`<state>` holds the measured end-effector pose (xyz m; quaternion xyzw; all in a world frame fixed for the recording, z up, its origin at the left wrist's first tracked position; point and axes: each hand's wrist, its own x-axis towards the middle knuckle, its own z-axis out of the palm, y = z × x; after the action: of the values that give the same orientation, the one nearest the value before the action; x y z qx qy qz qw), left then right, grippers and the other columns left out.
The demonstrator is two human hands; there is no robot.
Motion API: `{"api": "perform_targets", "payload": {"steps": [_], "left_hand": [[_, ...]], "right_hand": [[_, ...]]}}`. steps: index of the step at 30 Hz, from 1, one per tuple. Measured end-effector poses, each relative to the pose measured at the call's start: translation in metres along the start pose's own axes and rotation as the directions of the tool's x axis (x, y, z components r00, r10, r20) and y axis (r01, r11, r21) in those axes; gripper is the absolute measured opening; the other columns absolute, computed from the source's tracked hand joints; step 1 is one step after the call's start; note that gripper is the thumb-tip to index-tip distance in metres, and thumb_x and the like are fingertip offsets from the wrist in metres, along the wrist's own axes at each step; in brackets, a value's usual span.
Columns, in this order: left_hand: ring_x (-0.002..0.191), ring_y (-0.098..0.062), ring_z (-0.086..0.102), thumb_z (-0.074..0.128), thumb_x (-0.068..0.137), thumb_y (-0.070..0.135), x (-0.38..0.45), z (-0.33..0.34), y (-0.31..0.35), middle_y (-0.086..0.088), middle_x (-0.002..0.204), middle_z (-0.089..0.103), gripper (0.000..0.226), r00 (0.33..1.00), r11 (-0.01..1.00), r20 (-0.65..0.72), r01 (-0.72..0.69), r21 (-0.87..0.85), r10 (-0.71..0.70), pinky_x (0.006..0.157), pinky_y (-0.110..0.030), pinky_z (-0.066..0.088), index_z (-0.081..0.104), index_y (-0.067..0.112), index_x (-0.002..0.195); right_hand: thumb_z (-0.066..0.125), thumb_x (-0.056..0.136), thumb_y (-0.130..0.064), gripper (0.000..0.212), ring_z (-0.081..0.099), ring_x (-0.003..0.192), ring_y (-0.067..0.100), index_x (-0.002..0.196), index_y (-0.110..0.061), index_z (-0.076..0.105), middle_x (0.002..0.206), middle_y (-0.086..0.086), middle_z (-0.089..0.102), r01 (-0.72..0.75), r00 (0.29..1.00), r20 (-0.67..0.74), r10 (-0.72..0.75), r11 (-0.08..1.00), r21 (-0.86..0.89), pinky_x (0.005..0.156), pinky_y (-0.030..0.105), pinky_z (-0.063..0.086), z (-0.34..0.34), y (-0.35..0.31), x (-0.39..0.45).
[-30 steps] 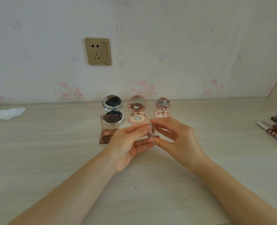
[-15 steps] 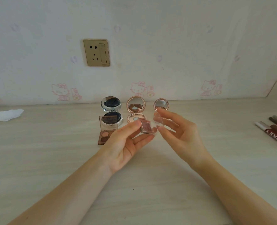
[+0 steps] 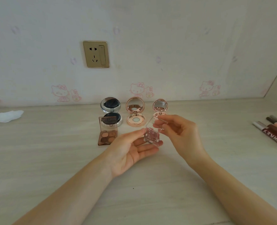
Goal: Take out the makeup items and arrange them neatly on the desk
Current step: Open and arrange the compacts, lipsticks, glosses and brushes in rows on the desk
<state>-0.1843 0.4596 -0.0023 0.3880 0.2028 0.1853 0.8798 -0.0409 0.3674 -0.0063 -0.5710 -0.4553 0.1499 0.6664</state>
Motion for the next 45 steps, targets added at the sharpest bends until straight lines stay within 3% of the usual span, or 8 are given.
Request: {"api": "perform_targets", "payload": {"steps": [7, 16, 19, 24, 26, 32, 36, 45], "left_hand": [[0.101, -0.040, 0.067, 0.061, 0.084, 0.013, 0.000, -0.002, -0.003, -0.028, 0.113, 0.066, 0.038, 0.999, 1.000, 0.038, 0.001, -0.017, 0.000, 0.076, -0.039, 0.059, 0.061, -0.008, 0.115], [0.090, -0.032, 0.072, 0.056, 0.094, 0.006, -0.006, -0.008, -0.003, -0.021, 0.102, 0.072, 0.020, 0.970, 0.955, -0.185, -0.099, 0.281, 0.155, 0.073, -0.035, 0.060, 0.062, -0.006, 0.110], [0.082, -0.021, 0.074, 0.066, 0.087, 0.004, -0.011, -0.018, -0.004, -0.008, 0.091, 0.075, 0.030, 0.914, 0.788, -0.220, -0.148, 0.598, 0.340, 0.079, -0.035, 0.059, 0.060, 0.002, 0.116], [0.058, 0.005, 0.054, 0.072, 0.080, 0.029, -0.016, -0.026, -0.006, 0.016, 0.081, 0.069, 0.024, 0.783, 0.035, 0.048, -0.088, 0.996, 0.620, 0.059, -0.010, 0.042, 0.070, 0.026, 0.104], [0.059, 0.000, 0.044, 0.070, 0.080, 0.039, -0.016, -0.027, -0.007, 0.014, 0.086, 0.069, 0.023, 0.794, -0.121, 0.107, -0.042, 0.992, 0.598, 0.058, -0.016, 0.036, 0.070, 0.031, 0.102], [0.098, -0.013, 0.049, 0.073, 0.075, 0.043, -0.014, -0.032, -0.003, 0.012, 0.089, 0.067, 0.028, 0.688, -0.310, 0.222, 0.005, 0.951, 0.691, 0.081, -0.032, 0.045, 0.071, 0.027, 0.098], [0.094, -0.020, 0.059, 0.079, 0.069, 0.038, -0.012, -0.028, -0.003, 0.004, 0.081, 0.067, 0.029, 0.680, -0.408, 0.270, 0.048, 0.912, 0.682, 0.078, -0.037, 0.050, 0.073, 0.019, 0.090], [0.112, -0.010, 0.050, 0.063, 0.083, 0.047, 0.007, -0.032, -0.003, 0.006, 0.107, 0.060, 0.034, 0.707, -0.347, 0.195, 0.075, 0.935, 0.680, 0.089, -0.026, 0.037, 0.064, 0.031, 0.113]], "right_hand": [[0.052, 0.091, 0.008, 0.033, 0.072, 0.086, 0.017, 0.100, -0.018, 0.070, 0.088, 0.004, 0.073, -0.025, 1.000, -0.004, 0.025, 0.999, 0.043, 0.075, 0.023, 0.057, -0.002, 0.001, 0.001], [0.060, 0.087, 0.003, 0.030, 0.071, 0.076, 0.007, 0.094, -0.026, 0.069, 0.081, -0.005, 0.073, 0.023, 0.990, 0.138, 0.025, 0.941, -0.338, 0.083, 0.033, 0.058, 0.009, 0.007, 0.020], [0.059, 0.088, 0.003, 0.030, 0.071, 0.076, 0.008, 0.094, -0.024, 0.068, 0.082, -0.002, 0.073, -0.007, 0.985, 0.157, 0.066, 0.937, -0.350, 0.084, 0.033, 0.057, 0.016, 0.009, 0.026], [0.060, 0.088, 0.003, 0.026, 0.071, 0.076, 0.010, 0.095, -0.021, 0.070, 0.081, 0.001, 0.073, -0.036, 0.975, 0.191, 0.110, 0.934, -0.356, 0.084, 0.034, 0.057, 0.027, 0.014, 0.030], [0.060, 0.087, 0.005, 0.026, 0.071, 0.074, 0.009, 0.095, -0.018, 0.070, 0.082, 0.003, 0.073, -0.043, 0.973, 0.198, 0.120, 0.934, -0.355, 0.082, 0.034, 0.058, 0.029, 0.017, 0.029], [0.062, 0.087, 0.003, 0.025, 0.071, 0.075, 0.005, 0.096, -0.019, 0.070, 0.082, -0.001, 0.073, -0.021, 0.971, 0.213, 0.108, 0.928, -0.371, 0.080, 0.025, 0.057, 0.031, 0.020, 0.029], [0.060, 0.089, -0.002, 0.024, 0.066, 0.081, -0.005, 0.107, -0.013, 0.071, 0.089, -0.002, 0.074, 0.141, 0.953, 0.301, 0.024, 0.847, -0.513, 0.080, 0.005, 0.048, 0.033, 0.020, 0.030], [0.059, 0.087, 0.002, 0.024, 0.065, 0.084, 0.019, 0.103, -0.009, 0.073, 0.096, 0.007, 0.068, 0.306, 0.934, 0.340, -0.109, 0.737, -0.603, 0.084, 0.032, 0.052, 0.034, 0.022, 0.046]]}}
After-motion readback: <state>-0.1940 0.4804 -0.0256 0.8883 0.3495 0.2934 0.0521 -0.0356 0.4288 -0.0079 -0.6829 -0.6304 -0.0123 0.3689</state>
